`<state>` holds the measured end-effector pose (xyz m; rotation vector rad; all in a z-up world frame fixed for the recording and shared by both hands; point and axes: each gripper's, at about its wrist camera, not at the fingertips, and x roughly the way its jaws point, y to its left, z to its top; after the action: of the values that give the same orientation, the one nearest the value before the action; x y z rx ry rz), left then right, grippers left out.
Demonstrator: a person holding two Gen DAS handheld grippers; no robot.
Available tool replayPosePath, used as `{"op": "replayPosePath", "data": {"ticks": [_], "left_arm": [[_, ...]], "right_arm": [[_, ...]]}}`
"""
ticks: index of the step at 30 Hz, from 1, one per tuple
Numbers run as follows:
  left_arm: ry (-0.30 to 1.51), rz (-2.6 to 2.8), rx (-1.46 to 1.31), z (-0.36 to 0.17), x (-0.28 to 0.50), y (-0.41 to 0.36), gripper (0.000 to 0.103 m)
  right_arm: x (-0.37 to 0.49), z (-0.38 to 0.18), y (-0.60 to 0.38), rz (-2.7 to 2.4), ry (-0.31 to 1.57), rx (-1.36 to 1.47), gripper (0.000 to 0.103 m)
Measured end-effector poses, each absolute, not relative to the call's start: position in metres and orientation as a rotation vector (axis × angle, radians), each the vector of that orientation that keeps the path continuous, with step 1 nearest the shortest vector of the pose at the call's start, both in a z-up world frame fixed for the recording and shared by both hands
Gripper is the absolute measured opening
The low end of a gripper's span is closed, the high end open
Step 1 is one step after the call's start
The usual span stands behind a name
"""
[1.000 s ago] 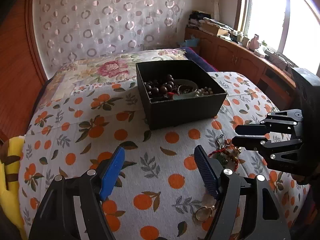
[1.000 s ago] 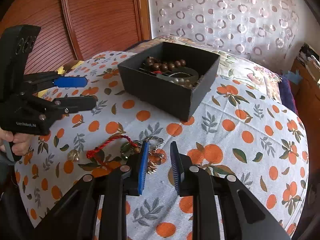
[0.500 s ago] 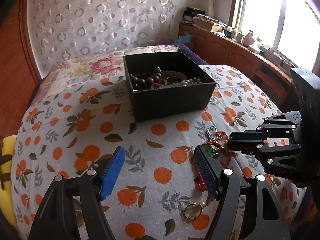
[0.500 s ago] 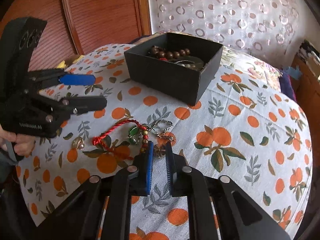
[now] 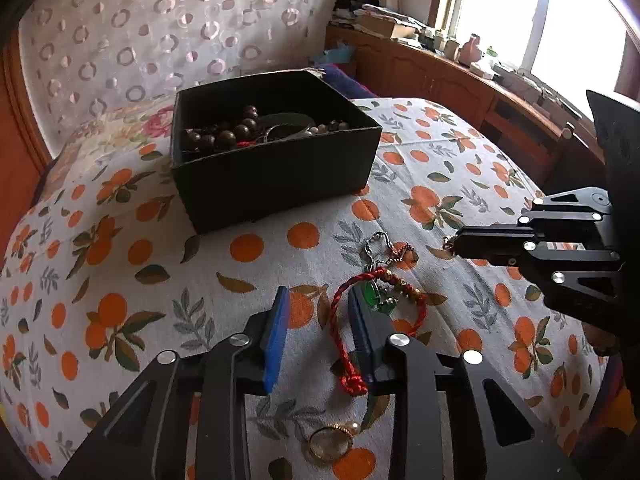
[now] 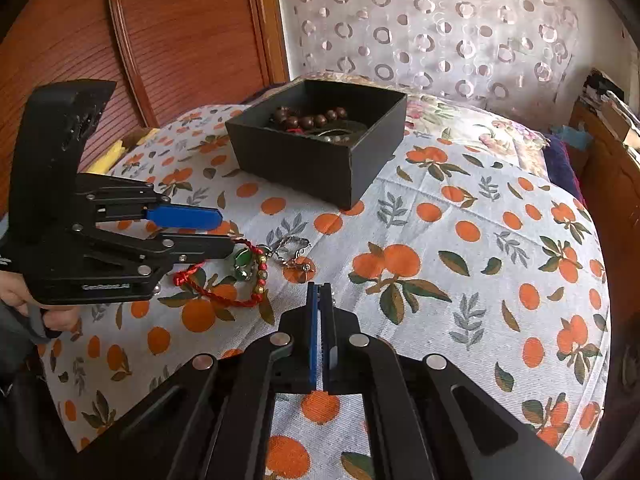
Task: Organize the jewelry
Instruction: 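Carry the red cord bracelet over the black box with the left tool and open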
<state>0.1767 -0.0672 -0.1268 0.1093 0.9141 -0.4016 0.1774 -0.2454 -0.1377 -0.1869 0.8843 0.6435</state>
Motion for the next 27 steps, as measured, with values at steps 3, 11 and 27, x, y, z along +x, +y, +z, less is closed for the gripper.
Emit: {"op": "replayPosePath", "data": {"ticks": [3,11,27], "left_arm": [[0.920,-0.411,0.114,-0.127,0.178,-0.069,0.013],[0.899,-0.435,0.128,-0.124,0.179,-0.077,0.002],[0.680,-0.395,0.067,-0.037,0.180,-0.056,0.001]], "right_arm": [[0.177,-0.138,-0.246,0.645,0.884,-0.183,0.002],[0.175,-0.136,-0.246,0.645,0.880,-0.168,0.002],[0.179,-0.098,-0.237,0.654,0.779,-0.163,0.002]]}}
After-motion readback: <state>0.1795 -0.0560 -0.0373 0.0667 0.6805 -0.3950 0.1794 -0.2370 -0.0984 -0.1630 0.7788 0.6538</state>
